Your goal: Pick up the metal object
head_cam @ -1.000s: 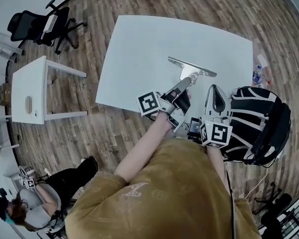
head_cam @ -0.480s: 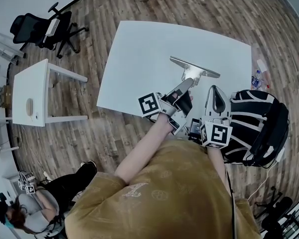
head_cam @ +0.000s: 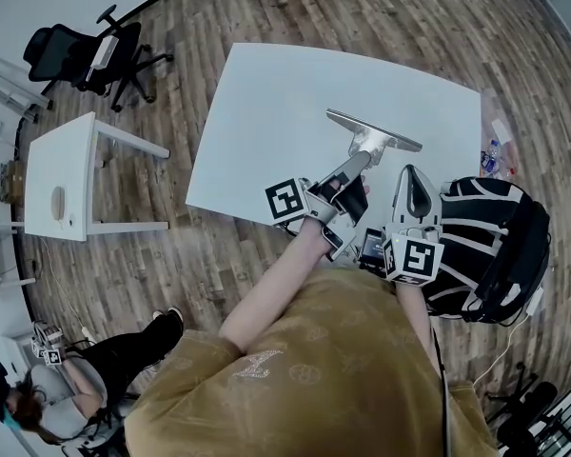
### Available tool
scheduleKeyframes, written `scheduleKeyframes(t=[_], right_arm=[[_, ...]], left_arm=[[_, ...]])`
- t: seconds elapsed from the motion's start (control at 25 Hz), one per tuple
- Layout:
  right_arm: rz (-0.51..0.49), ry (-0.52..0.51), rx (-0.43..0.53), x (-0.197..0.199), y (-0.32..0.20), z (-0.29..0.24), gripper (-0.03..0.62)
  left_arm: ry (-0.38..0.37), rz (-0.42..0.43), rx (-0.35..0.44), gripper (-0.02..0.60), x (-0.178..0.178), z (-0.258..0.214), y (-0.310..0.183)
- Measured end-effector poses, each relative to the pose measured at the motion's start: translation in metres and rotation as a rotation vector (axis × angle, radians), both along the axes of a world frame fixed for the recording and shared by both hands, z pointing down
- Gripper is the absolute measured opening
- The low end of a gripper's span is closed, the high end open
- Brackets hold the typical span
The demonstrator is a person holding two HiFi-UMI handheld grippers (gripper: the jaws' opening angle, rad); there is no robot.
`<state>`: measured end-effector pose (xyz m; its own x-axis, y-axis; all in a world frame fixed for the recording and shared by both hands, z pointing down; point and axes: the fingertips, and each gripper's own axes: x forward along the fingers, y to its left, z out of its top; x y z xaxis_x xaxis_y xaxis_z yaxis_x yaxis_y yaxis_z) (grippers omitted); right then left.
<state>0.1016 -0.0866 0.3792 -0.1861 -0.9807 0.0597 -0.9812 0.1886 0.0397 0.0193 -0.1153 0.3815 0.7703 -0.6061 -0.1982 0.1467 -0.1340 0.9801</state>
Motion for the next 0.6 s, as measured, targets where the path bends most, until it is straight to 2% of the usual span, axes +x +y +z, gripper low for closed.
scheduleKeyframes(t=[0.6], right_arm=[[-0.012,0.021,0.003,-0.0035,-0.0045,0.0006,0.000]], left_arm=[[0.010,0.001,0.003,0.009,-0.0015,0.0002,-0.0014]])
